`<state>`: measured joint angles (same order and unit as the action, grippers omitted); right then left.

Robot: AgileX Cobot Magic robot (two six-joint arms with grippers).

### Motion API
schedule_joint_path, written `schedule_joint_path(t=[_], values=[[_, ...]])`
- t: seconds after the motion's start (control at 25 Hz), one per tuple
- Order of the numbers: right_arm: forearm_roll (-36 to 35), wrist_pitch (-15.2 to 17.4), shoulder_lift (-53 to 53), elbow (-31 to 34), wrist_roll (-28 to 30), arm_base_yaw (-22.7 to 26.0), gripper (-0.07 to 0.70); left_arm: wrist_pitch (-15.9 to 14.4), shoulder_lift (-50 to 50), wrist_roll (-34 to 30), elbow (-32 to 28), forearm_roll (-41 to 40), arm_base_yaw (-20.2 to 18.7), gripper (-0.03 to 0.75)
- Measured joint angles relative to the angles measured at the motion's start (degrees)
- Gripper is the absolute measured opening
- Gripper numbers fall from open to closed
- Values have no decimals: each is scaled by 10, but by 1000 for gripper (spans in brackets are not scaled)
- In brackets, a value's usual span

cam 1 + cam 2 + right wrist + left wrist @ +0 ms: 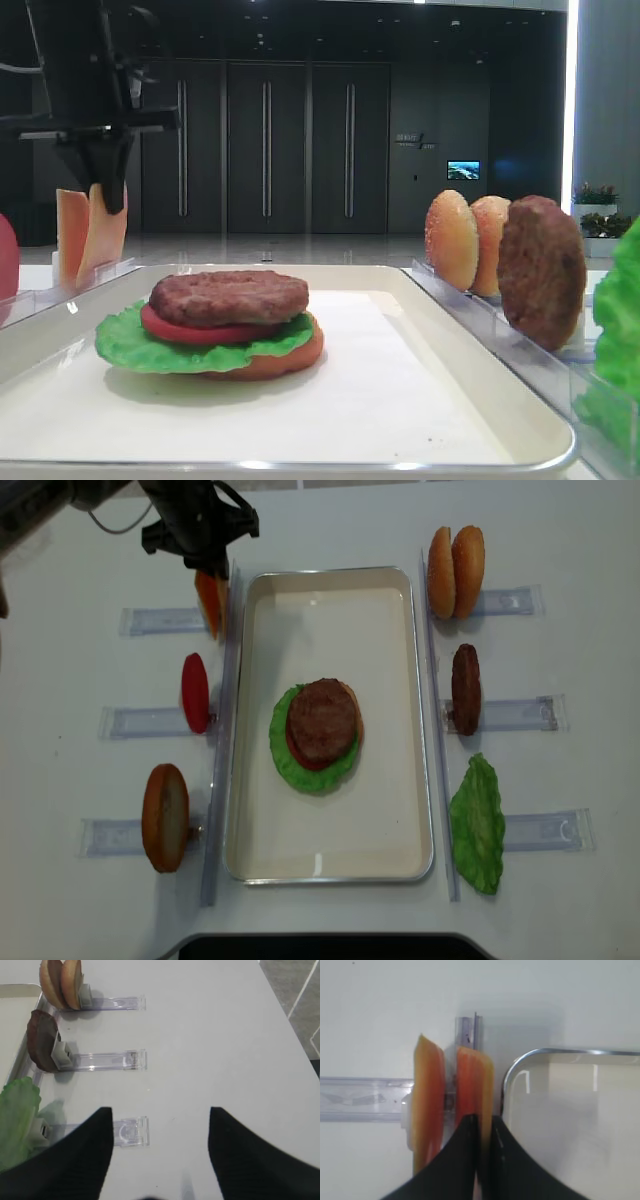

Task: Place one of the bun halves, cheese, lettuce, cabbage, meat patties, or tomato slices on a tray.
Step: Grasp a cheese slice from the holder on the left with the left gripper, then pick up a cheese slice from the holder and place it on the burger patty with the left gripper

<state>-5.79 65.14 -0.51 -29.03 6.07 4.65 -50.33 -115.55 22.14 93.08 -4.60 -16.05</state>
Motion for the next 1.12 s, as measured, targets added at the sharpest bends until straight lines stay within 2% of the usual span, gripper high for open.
schedule_joint_path(t=[0.12,0.24,0.36,0.56,0.76,0.96,1.12], values=[[0,0,0,0,0,0,402,-3,49,-3,0,13,-1,29],[0,0,0,0,0,0,402,-32,87,-6,-1,29,-2,29],[0,0,0,0,0,0,402,-37,118,-23,-44,77,-2,29],[0,0,0,0,0,0,402,17,208,-29,-197,137,-20,29],[0,0,0,0,0,0,402,36,302,-13,-320,140,-50,28],[0,0,0,0,0,0,402,45,368,15,-396,135,-52,28],[0,0,0,0,0,0,402,59,377,19,-403,133,-52,27]])
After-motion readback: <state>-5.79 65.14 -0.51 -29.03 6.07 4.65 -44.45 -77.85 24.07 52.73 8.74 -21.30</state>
